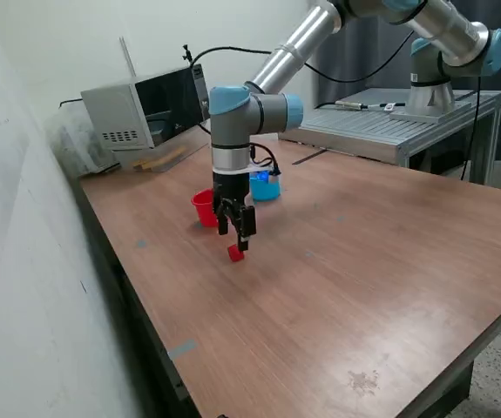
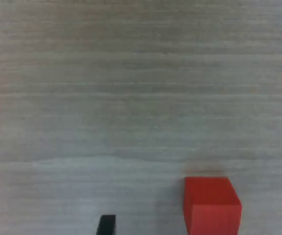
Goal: Place red objects in the red bin, and blue objects in the blue bin.
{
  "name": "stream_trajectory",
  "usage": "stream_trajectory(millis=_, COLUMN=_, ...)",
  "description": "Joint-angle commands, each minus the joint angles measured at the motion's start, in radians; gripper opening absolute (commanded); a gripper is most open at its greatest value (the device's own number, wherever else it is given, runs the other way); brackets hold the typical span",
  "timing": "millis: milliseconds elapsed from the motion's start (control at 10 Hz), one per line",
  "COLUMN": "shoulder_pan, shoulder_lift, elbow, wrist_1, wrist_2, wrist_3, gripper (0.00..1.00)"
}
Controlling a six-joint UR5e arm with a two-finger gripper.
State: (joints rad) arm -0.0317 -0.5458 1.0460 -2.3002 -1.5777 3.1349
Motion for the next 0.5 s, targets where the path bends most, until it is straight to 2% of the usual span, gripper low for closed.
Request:
stream_trajectory(millis=0, shoulder_pan=0.003, shoulder_lift=0.007, elbow=0.002, wrist_1=-0.008, wrist_2=0.002, wrist_3=0.001, gripper=0.0)
stream_trajectory(millis=400, shoulder_pan=0.018, shoulder_lift=0.007, elbow=0.011, wrist_1=-0.008, wrist_2=0.004, wrist_3=0.001, gripper=0.0)
